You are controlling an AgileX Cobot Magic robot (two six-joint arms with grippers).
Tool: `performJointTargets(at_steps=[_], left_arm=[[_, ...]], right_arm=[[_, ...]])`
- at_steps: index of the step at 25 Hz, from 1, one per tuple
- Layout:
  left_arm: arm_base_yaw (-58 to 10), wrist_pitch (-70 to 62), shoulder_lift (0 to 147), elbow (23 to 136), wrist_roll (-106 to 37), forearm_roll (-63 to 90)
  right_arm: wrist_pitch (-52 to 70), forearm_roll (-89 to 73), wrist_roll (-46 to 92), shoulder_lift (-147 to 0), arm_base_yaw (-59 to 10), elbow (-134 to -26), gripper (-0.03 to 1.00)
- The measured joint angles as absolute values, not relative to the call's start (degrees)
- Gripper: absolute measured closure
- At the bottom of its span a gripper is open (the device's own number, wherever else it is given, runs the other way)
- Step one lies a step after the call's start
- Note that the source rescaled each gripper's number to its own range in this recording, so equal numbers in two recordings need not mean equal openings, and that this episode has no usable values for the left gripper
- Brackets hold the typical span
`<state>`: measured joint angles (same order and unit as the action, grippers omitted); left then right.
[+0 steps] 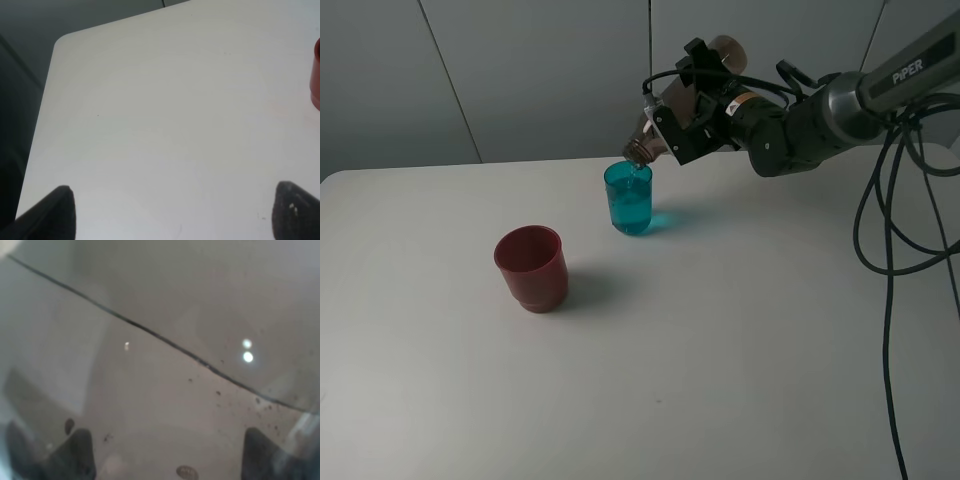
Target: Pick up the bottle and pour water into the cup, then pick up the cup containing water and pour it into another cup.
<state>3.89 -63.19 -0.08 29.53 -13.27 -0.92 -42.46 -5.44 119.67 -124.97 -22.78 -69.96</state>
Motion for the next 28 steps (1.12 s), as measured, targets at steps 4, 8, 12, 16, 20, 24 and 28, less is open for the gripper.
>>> performJointTargets(at_steps=[4, 8, 12, 16, 20, 24, 28], left_arm=[[3.89, -63.19, -0.08, 29.53, -13.27, -0.92], [3.89, -63.19, -0.08, 29.53, -13.17, -0.92], [3.89, -63.19, -0.08, 29.53, -13.17, -0.92], [3.89, -63.19, -0.08, 29.53, -13.28, -0.92], [3.89, -63.19, -0.08, 29.53, -13.28, -0.92], [3.89, -63.19, -0.08, 29.53, -13.28, -0.92], [3.89, -63.19, -0.08, 29.53, -13.28, -0.92]], right_arm=[[-42.55, -5.22, 119.67, -124.97, -22.78, -69.96, 0.97], [-42.55, -5.18, 119.67, -124.97, -22.78, -69.96, 0.97], [-42.55, -5.18, 119.56, -124.97, -22.78, -69.96, 0.97], [-38.60, -5.29, 107.58, -124.28, -22.78, -69.96, 0.97], [-35.36, -5.29, 84.65, -121.13, -22.78, -69.96, 0.97], [-33.39, -5.29, 67.53, -117.56, -22.78, -69.16, 0.97], [-32.85, -5.10, 54.50, -114.29, -22.78, -64.62, 0.97]])
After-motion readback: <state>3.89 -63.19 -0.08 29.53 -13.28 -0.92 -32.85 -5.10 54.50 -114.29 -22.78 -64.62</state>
